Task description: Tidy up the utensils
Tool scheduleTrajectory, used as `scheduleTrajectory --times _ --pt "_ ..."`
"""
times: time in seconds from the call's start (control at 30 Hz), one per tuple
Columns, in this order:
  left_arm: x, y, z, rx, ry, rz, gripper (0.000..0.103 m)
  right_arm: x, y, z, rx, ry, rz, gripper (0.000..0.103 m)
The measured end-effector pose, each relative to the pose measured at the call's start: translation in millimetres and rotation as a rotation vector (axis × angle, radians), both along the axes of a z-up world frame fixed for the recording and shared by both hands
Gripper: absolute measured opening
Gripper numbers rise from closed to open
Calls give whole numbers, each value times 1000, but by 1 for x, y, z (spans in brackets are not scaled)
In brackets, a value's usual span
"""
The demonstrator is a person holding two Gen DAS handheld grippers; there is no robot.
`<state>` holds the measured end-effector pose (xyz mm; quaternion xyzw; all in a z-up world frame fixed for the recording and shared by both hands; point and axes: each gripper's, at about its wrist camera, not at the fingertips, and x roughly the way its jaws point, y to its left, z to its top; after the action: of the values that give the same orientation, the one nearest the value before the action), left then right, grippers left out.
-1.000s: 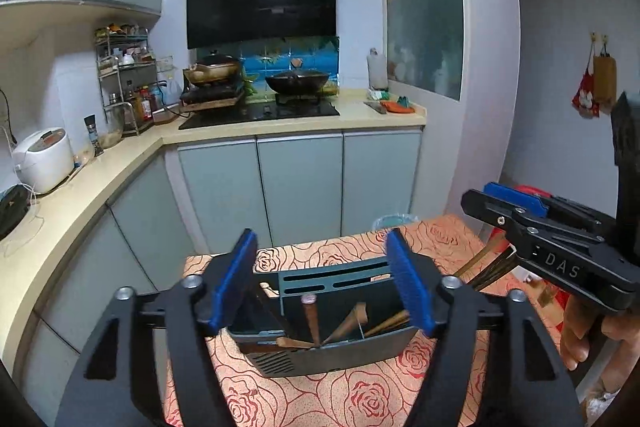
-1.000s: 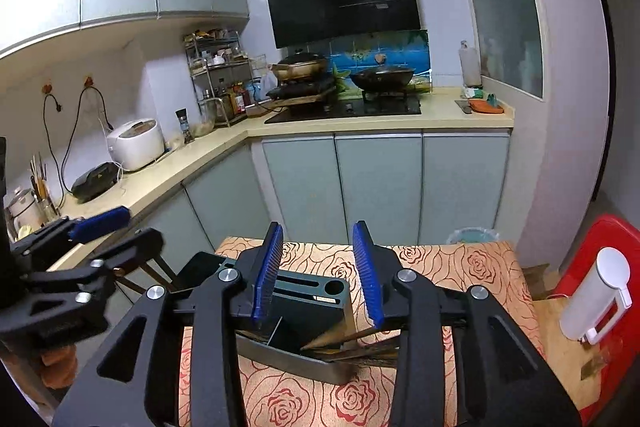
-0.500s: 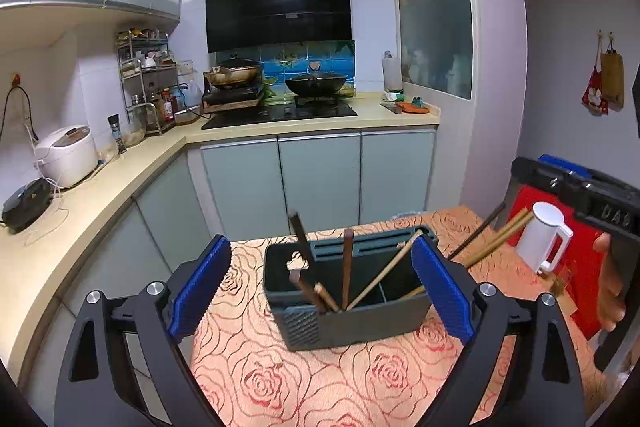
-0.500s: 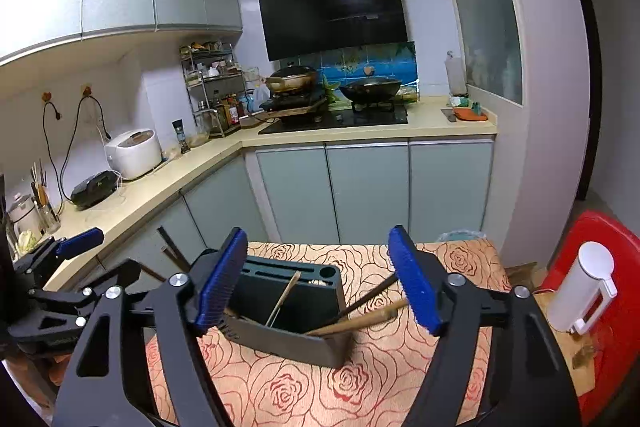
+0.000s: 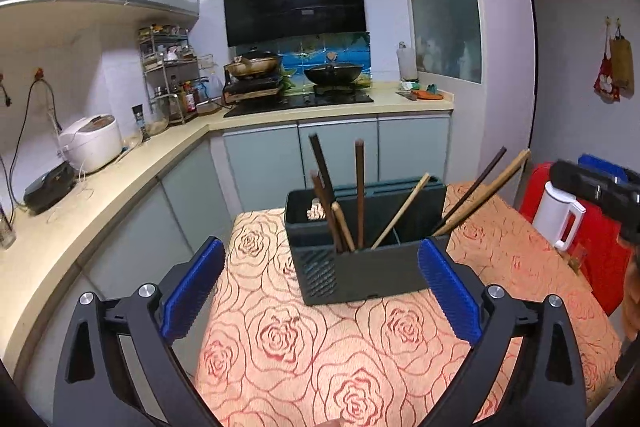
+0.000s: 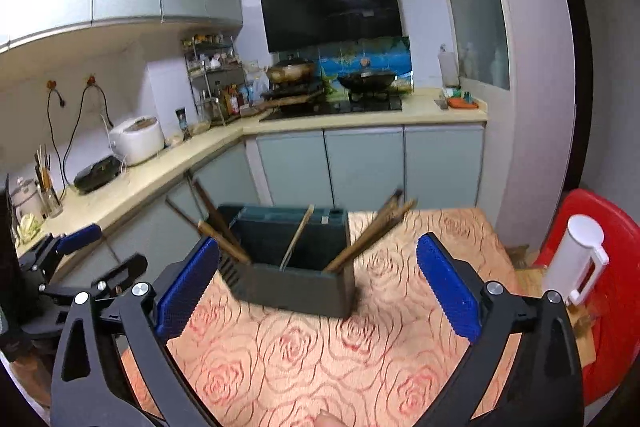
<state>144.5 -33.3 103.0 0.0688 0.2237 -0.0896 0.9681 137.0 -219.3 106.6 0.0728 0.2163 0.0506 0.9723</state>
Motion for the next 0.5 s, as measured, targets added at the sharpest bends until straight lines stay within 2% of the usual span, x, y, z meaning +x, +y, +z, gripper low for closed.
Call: scheduleTrajectory --times 0.23,0.5 --pt "-23 5 -19 -2 -4 28 96 -17 12 -28 -29 42 -13 96" --pt "-39 10 -48 -14 39 36 96 -31 15 -51 -53 61 -64 96"
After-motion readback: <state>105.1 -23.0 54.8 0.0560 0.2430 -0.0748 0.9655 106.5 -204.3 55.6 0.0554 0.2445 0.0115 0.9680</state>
